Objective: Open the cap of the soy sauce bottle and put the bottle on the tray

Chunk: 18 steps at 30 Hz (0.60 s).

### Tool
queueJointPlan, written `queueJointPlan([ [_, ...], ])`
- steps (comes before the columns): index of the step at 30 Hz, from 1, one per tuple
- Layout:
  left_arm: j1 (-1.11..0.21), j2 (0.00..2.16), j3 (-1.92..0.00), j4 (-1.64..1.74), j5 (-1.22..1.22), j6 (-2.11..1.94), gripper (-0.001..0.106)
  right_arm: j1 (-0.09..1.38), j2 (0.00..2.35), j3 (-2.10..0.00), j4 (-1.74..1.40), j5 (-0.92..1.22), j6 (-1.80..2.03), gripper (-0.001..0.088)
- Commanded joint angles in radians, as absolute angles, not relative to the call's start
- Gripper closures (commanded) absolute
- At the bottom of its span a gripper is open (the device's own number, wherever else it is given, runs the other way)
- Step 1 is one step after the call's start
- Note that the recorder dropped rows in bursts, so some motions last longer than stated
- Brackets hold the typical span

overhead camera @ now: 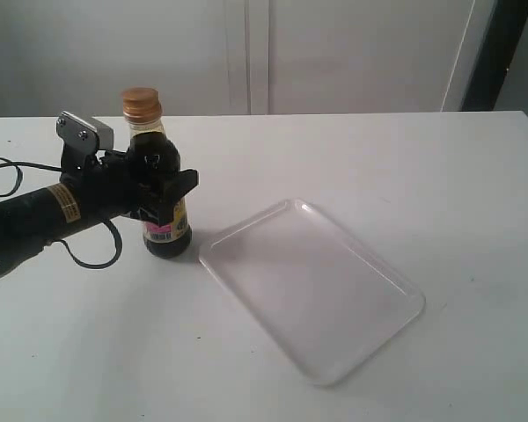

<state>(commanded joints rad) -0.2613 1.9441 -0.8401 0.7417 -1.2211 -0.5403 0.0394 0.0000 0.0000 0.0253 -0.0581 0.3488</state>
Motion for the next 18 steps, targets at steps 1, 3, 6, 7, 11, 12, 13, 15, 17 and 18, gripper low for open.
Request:
queueJointPlan([
  [1,-0.261,1.944,-0.840,0.748,-1.221,-0.542,0.105,0.039,0.000,0.000,0.027,-0.058,0.382,0.0868],
  [3,-0.261,1.944,-0.840,0.749,-1.221,-0.542,0.105,0.039,0.000,0.000,0.027,-0.058,0.382,0.0868],
  [6,-0.261,1.944,-0.840,0.749,-1.221,-0.542,0.105,0.039,0.022,-0.043,0.027,-0.051,0.382,0.0868],
  [7,-0.261,1.944,-0.840,0.749,-1.221,-0.542,0.105,0.039,0.047,-0.054,0.027,-0.053,0.382,0.0868],
  [11,-0.261,1.944,-0.840,0.749,-1.221,-0.542,0.105,0.039,0.143,-0.113,-0.010,-0.136,0.333,0.0868],
  [12,-0.261,1.944,-0.840,0.749,-1.221,-0.542,0.105,0.039,0.167,-0.131,-0.024,-0.157,0.331,0.0868],
  [13,-0.261,1.944,-0.840,0.746,-1.221,-0.542,0.105,0.039,0.207,-0.161,-0.051,-0.175,0.331,0.0868],
  [15,-0.261,1.944,-0.840,0.746,-1.221,-0.542,0.105,0.039,0.265,-0.210,-0.105,-0.175,0.331,0.0868],
  [17,-0.261,1.944,-0.840,0.746,-1.221,-0.542,0.105,0.039,0.341,-0.262,-0.145,-0.175,0.338,0.0868],
  [18,-0.261,1.944,-0.840,0.746,-1.221,-0.542,0.105,0.039,0.370,-0.282,-0.151,-0.175,0.338,0.0868],
])
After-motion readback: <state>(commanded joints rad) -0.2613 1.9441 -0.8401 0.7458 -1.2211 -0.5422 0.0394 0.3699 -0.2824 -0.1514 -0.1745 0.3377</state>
